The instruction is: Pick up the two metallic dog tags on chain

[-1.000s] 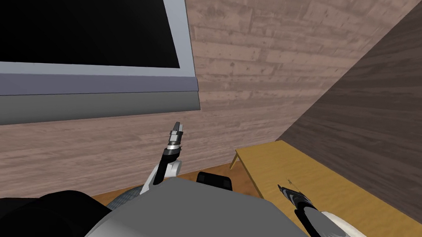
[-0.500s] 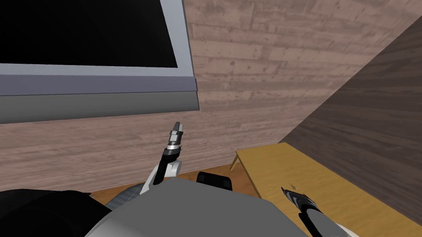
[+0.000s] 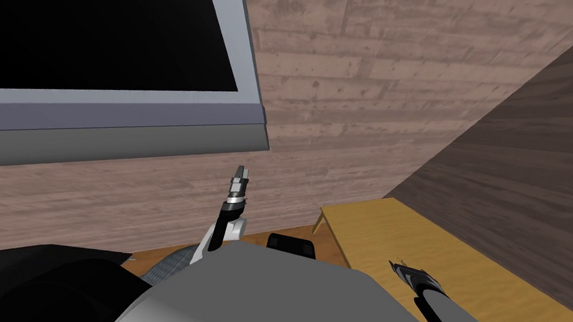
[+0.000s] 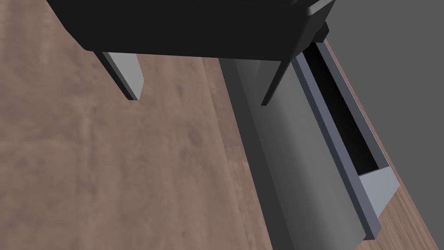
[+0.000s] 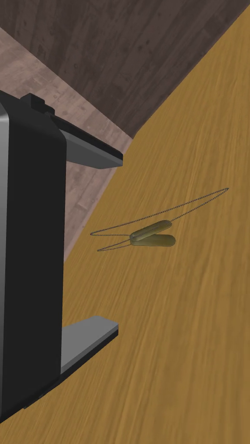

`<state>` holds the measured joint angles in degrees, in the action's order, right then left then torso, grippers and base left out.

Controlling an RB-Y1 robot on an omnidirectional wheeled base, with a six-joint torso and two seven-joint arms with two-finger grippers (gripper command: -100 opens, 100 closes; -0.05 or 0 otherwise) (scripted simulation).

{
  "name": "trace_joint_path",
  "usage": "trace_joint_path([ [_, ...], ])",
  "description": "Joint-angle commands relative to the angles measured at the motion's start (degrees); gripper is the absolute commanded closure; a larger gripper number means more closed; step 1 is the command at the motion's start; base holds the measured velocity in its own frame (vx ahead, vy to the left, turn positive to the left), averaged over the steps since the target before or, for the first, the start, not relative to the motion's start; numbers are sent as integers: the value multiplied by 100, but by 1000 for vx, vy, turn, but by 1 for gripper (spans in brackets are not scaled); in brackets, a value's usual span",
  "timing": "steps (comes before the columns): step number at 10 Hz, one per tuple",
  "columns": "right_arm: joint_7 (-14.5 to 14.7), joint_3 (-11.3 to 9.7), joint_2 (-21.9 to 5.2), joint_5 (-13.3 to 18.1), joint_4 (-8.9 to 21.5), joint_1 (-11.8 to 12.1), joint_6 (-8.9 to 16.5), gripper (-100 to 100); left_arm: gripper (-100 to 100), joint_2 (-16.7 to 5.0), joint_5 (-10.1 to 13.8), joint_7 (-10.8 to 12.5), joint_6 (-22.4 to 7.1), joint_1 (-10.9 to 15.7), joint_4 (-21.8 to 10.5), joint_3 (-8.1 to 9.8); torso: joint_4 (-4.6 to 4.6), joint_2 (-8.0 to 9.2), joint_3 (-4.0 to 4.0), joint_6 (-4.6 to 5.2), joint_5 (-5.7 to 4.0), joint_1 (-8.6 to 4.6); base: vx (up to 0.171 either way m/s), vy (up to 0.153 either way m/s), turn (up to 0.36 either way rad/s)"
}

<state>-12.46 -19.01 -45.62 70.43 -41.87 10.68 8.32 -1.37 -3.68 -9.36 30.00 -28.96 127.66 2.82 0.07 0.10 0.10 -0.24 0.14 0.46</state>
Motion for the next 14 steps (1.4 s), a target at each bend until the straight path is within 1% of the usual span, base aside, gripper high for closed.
trace_joint_path([
  [1, -55, -49, -13, 179, 138, -7, -8, -100, 0, 0, 0, 0, 0, 0, 0, 0, 0, 0, 0, 0, 0, 0, 25, -42, 100],
  [2, -55, -49, -13, 179, 138, -7, -8, -100, 0, 0, 0, 0, 0, 0, 0, 0, -1, -3, -2, 0, -1, -3, 17, -35, 27],
  [3, -55, -137, 32, 238, 215, 26, -26, -100, 0, 0, 0, 0, 0, 0, 0, 0, -1, -1, -1, 2, -1, -1, 22, -28, 39],
  [4, -55, -137, 32, 360, 215, 26, -26, -100, 0, 0, 0, 0, 0, 0, 0, 0, -1, -2, -1, 1, -1, 1, 19, -19, 26],
  [5, -55, -137, 32, 238, 215, 26, -26, -100, 0, 0, 0, 0, 0, 0, 0, 0, 0, -1, -1, 1, 1, 5, 6, -7, 0],
  [6, -72, -119, 39, 286, 213, 27, -33, -100, 0, 0, 0, 0, 0, 0, 0, 0, 0, 2, 1, 2, 1, 9, 0, 0, 0],
  [7, -46, -124, 37, 266, 211, 28, -28, 0, 0, 0, 0, 0, 0, 0, 0, 0, 1, 4, 2, 2, 2, 11, 0, 0, 0],
  [8, 34, -146, 222, 229, 282, -2, 90, -100, 0, 0, 0, 0, 0, 0, 0, 0, 1, 5, 3, 2, 2, 12, 1, -76, 41],
  [9, 34, -146, 222, 270, 282, -2, 90, -100, 0, 0, 0, 0, 0, 0, 0, 0, -1, 0, -1, -5, -17, -22, 1, -94, 42],
  [10, -171, -146, 222, 596, 282, -2, 90, -100, 0, 0, 0, 0, 0, 0, 0, 0, -2, -7, -5, -6, -26, -51, 11, -52, 7],
  [11, -151, -146, 222, 527, 282, -2, 90, -100, 0, 0, 0, 0, 0, 0, 0, 0, -3, -12, -8, -5, -26, -47, 10, -13, -9],
  [12, 6, -146, 222, 357, 282, -2, 90, -100, 0, 0, 0, 0, 0, 0, 0, 0, -4, -16, -10, -6, -27, -42, 4, 6, -2],
  [13, 34, -146, 222, 229, 282, -2, 90, -100, 0, 0, 0, 0, 0, 0, 0, 0, -5, -17, -11, -6, -28, -40, 2, 9, 0],
  [14, 117, -170, 406, 190, 352, -32, 210, -100, 0, 0, 0, 0, 0, 0, 0, 0, -5, -16, -11, -6, -28, -40, 1, -76, 34],
])
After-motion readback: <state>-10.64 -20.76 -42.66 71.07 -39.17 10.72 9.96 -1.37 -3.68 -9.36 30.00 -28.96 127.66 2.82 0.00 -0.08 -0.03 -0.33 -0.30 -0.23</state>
